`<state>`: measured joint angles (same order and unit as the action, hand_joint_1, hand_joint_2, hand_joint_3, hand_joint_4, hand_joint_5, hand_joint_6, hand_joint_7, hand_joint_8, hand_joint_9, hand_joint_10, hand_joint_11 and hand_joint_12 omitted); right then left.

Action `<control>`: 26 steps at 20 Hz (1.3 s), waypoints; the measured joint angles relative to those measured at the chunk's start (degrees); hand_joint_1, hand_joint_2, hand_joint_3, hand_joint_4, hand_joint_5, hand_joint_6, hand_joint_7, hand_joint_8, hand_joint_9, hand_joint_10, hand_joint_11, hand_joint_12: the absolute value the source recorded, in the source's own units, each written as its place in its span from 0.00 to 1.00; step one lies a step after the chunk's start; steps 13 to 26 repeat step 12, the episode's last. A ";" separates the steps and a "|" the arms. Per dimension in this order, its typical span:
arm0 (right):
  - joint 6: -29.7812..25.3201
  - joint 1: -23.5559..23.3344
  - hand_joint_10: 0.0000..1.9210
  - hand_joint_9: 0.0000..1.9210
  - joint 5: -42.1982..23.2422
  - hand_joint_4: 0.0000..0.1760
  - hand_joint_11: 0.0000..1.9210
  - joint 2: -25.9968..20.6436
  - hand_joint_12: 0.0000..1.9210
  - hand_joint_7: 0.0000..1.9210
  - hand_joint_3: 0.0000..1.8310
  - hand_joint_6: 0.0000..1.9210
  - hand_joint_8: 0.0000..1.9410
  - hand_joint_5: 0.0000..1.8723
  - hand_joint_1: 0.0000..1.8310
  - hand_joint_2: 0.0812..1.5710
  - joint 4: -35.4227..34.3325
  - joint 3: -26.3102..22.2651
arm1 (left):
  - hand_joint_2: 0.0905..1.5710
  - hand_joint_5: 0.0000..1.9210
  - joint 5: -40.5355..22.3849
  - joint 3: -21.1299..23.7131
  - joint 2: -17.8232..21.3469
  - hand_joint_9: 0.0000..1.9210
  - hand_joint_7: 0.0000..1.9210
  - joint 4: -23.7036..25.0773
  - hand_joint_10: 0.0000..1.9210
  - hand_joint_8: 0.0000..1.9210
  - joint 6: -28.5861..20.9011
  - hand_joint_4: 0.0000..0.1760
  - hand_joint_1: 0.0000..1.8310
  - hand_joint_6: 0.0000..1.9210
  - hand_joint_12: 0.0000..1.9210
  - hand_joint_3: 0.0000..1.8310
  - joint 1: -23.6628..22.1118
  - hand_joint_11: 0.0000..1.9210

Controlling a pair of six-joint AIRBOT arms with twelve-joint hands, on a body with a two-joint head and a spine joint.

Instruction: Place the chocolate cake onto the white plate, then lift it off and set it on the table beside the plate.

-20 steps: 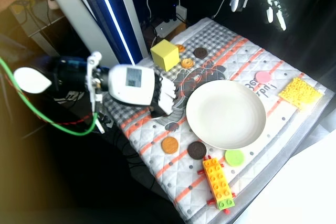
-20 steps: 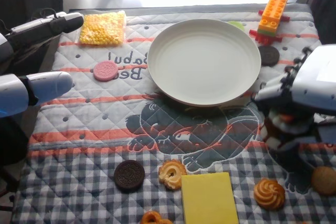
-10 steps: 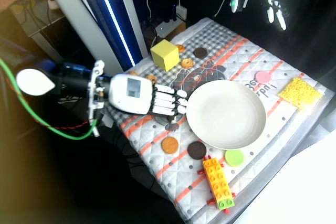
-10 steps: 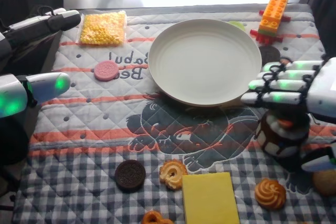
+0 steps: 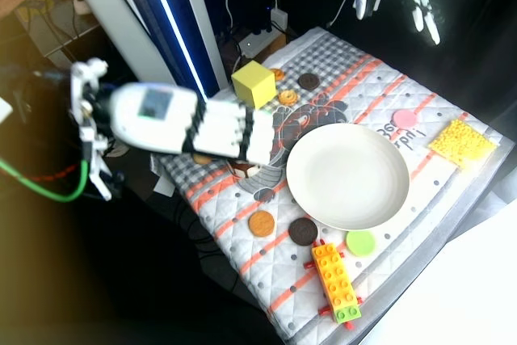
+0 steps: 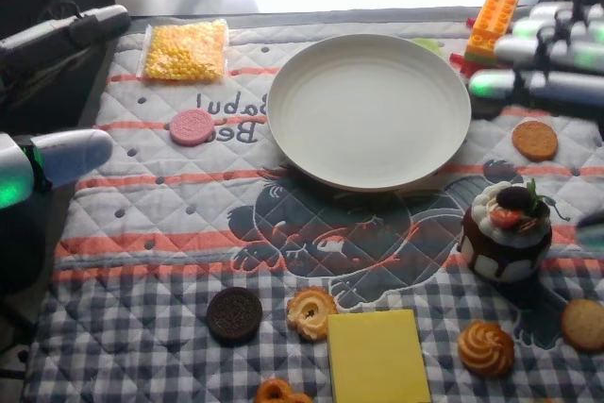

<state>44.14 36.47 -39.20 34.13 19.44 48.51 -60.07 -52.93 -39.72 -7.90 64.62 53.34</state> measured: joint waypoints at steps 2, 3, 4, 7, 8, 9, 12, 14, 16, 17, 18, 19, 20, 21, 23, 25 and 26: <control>5.90 1.70 0.00 0.00 -2.54 0.03 0.00 -0.87 0.00 0.00 0.02 0.00 0.00 0.00 0.28 0.69 -5.55 -1.44 | 0.79 0.03 -0.52 0.02 0.02 0.00 0.00 -0.02 0.00 0.00 -0.20 0.36 0.38 0.00 0.01 0.00 0.00 0.02; 7.45 2.80 0.00 0.00 -4.15 0.16 0.00 -1.27 0.00 0.00 0.02 0.00 0.00 0.00 0.29 0.70 -7.28 -1.77 | 0.78 0.00 -1.18 0.02 0.02 0.00 0.00 -0.04 0.00 0.00 -0.83 0.34 0.40 0.00 0.01 0.00 0.07 0.01; 7.91 3.48 0.00 0.00 -5.25 0.16 0.00 -1.51 0.00 0.00 0.02 0.00 0.00 0.00 0.29 0.70 -8.76 -1.90 | 0.78 0.00 -1.95 0.02 0.11 0.00 0.00 0.00 0.00 0.00 -1.70 0.34 0.40 0.00 0.01 0.00 0.24 0.01; 9.77 4.59 0.00 0.00 -9.81 0.10 0.00 -1.84 0.00 0.00 0.01 0.00 0.00 0.00 0.33 0.71 -12.94 -2.01 | 0.77 0.00 -5.03 -0.31 0.24 0.01 0.01 -0.33 0.00 0.00 -4.39 0.55 0.43 0.00 0.00 0.00 0.42 0.00; 10.36 4.61 0.00 0.00 -10.99 0.03 0.00 -1.84 0.00 0.00 0.01 0.00 0.00 0.00 0.33 0.71 -13.73 -2.12 | 0.77 0.00 -5.77 -0.35 0.24 0.01 0.01 -0.66 0.00 0.00 -4.55 0.68 0.43 0.00 0.00 0.00 0.46 0.00; 11.52 4.94 0.00 0.00 -12.50 0.02 0.00 -1.73 0.00 0.00 0.01 0.00 0.00 0.00 0.34 0.71 -14.60 -2.32 | 0.77 0.02 -6.86 -0.61 0.22 0.01 0.02 -0.76 0.01 0.01 -4.63 0.78 0.43 0.01 0.00 0.00 0.81 0.00; 12.59 8.55 0.00 0.00 -17.75 0.16 0.02 -0.15 0.01 0.00 0.00 0.00 0.00 0.00 0.34 0.70 -17.86 -2.40 | 0.80 0.00 -10.19 -1.16 -1.05 0.04 0.02 -2.78 0.00 0.00 -5.92 0.75 0.37 0.00 0.16 0.00 1.79 0.00; 12.59 8.55 0.00 0.00 -17.75 0.16 0.02 -0.15 0.01 0.00 0.00 0.00 0.00 0.00 0.34 0.70 -17.86 -2.40 | 0.80 0.00 -10.19 -1.16 -1.05 0.04 0.02 -2.78 0.00 0.00 -5.92 0.75 0.37 0.00 0.16 0.00 1.79 0.00; 12.59 8.55 0.00 0.00 -17.75 0.16 0.02 -0.15 0.01 0.00 0.00 0.00 0.00 0.00 0.34 0.70 -17.86 -2.40 | 0.80 0.00 -10.19 -1.16 -1.05 0.04 0.02 -2.78 0.00 0.00 -5.92 0.75 0.37 0.00 0.16 0.00 1.79 0.00; 12.59 8.55 0.00 0.00 -17.75 0.16 0.02 -0.15 0.01 0.00 0.00 0.00 0.00 0.00 0.34 0.70 -17.86 -2.40 | 0.80 0.00 -10.19 -1.16 -1.05 0.04 0.02 -2.78 0.00 0.00 -5.92 0.75 0.37 0.00 0.16 0.00 1.79 0.00; 12.59 8.55 0.00 0.00 -17.75 0.16 0.02 -0.15 0.01 0.00 0.00 0.00 0.00 0.00 0.34 0.70 -17.86 -2.40 | 0.80 0.00 -10.19 -1.16 -1.05 0.04 0.02 -2.78 0.00 0.00 -5.92 0.75 0.37 0.00 0.16 0.00 1.79 0.00; 12.59 8.55 0.00 0.00 -17.75 0.16 0.02 -0.15 0.01 0.00 0.00 0.00 0.00 0.00 0.34 0.70 -17.86 -2.40 | 0.80 0.00 -10.19 -1.16 -1.05 0.04 0.02 -2.78 0.00 0.00 -5.92 0.75 0.37 0.00 0.16 0.00 1.79 0.00; 12.59 8.55 0.00 0.00 -17.75 0.16 0.02 -0.15 0.01 0.00 0.00 0.00 0.00 0.00 0.34 0.70 -17.86 -2.40 | 0.80 0.00 -10.19 -1.16 -1.05 0.04 0.02 -2.78 0.00 0.00 -5.92 0.75 0.37 0.00 0.16 0.00 1.79 0.00; 12.59 8.55 0.00 0.00 -17.75 0.16 0.02 -0.15 0.01 0.00 0.00 0.00 0.00 0.00 0.34 0.70 -17.86 -2.40 | 0.80 0.00 -10.19 -1.16 -1.05 0.04 0.02 -2.78 0.00 0.00 -5.92 0.75 0.37 0.00 0.16 0.00 1.79 0.00; 12.59 8.55 0.00 0.00 -17.75 0.16 0.02 -0.15 0.01 0.00 0.00 0.00 0.00 0.00 0.34 0.70 -17.86 -2.40 | 0.80 0.00 -10.19 -1.16 -1.05 0.04 0.02 -2.78 0.00 0.00 -5.92 0.75 0.37 0.00 0.16 0.00 1.79 0.00; 12.59 8.55 0.00 0.00 -17.75 0.16 0.02 -0.15 0.01 0.00 0.00 0.00 0.00 0.00 0.34 0.70 -17.86 -2.40 | 0.80 0.00 -10.19 -1.16 -1.05 0.04 0.02 -2.78 0.00 0.00 -5.92 0.75 0.37 0.00 0.16 0.00 1.79 0.00; 12.59 8.55 0.00 0.00 -17.75 0.16 0.02 -0.15 0.01 0.00 0.00 0.00 0.00 0.00 0.34 0.70 -17.86 -2.40 | 0.80 0.00 -10.19 -1.16 -1.05 0.04 0.02 -2.78 0.00 0.00 -5.92 0.75 0.37 0.00 0.16 0.00 1.79 0.00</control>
